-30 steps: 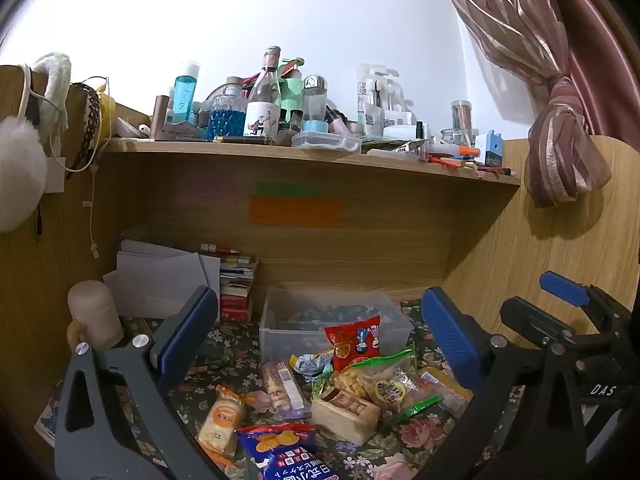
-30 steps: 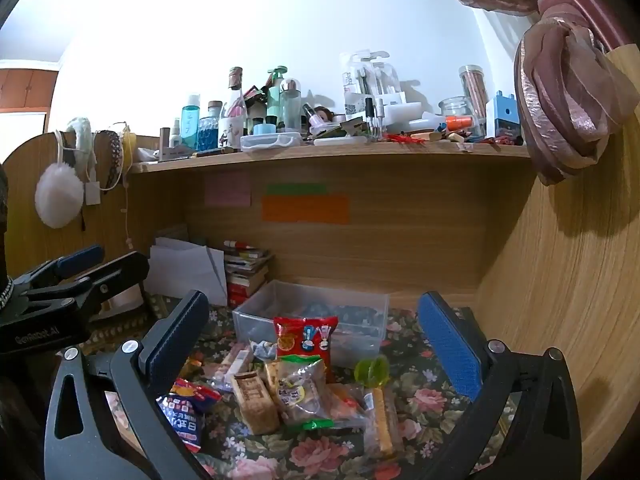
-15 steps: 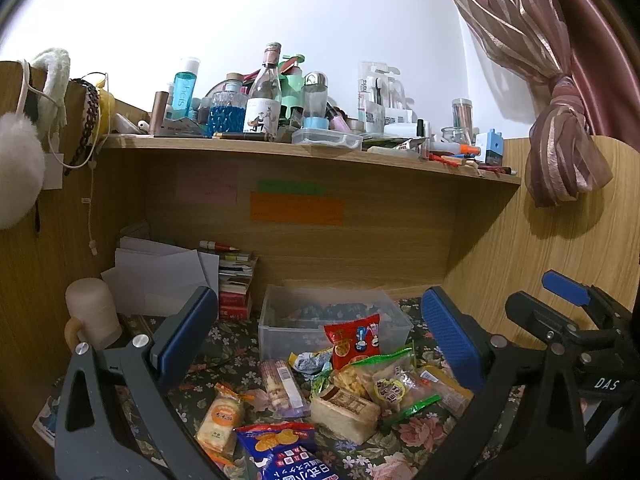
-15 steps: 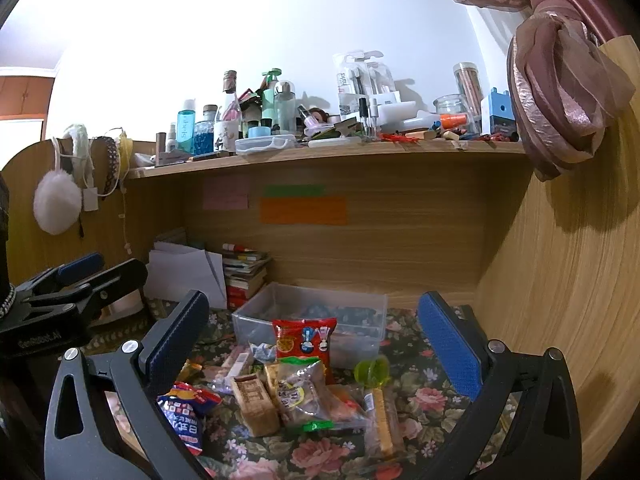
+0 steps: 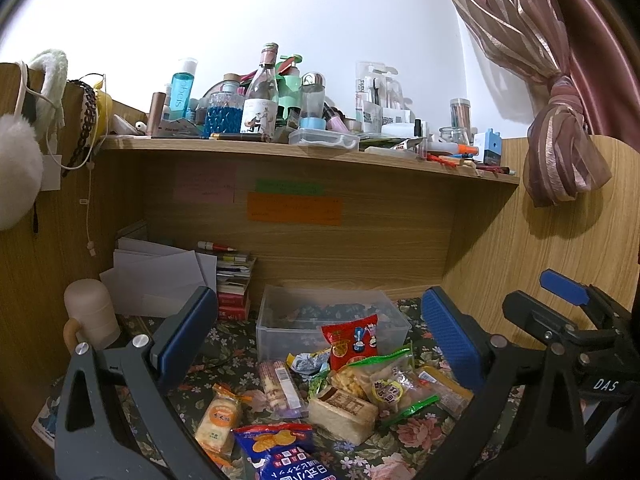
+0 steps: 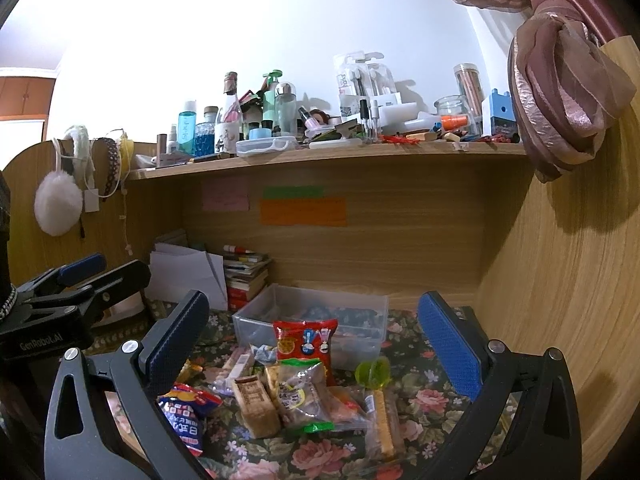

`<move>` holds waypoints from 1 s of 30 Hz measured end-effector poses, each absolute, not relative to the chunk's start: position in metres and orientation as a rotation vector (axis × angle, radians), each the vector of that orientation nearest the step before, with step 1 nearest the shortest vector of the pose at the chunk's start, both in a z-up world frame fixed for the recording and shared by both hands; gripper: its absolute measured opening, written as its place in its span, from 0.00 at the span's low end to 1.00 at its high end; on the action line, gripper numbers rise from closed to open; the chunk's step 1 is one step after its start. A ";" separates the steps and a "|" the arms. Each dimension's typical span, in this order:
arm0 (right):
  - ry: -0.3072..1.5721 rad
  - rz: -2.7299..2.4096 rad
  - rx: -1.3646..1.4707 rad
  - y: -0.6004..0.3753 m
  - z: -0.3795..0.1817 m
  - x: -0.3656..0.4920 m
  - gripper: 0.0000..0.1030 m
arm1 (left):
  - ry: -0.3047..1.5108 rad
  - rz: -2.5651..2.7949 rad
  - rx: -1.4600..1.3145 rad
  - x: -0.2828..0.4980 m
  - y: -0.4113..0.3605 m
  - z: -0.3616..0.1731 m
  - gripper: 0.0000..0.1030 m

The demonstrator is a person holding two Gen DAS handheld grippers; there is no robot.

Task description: Organize snacks

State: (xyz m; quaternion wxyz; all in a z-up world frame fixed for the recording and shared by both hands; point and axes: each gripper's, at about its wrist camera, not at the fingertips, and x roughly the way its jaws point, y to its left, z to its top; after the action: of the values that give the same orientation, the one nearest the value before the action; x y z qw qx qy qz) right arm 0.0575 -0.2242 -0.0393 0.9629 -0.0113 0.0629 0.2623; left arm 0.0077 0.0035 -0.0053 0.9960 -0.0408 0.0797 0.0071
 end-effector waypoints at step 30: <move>0.119 0.540 0.001 -0.226 -0.040 0.056 1.00 | 0.158 0.016 -0.076 0.007 -0.005 -0.001 1.00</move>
State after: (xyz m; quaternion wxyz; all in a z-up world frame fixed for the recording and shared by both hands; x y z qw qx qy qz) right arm 0.0557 -0.2264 -0.0399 0.9620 0.0004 0.0587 0.2666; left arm 0.0066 -0.0052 -0.0008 0.9961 -0.0380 0.0789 0.0080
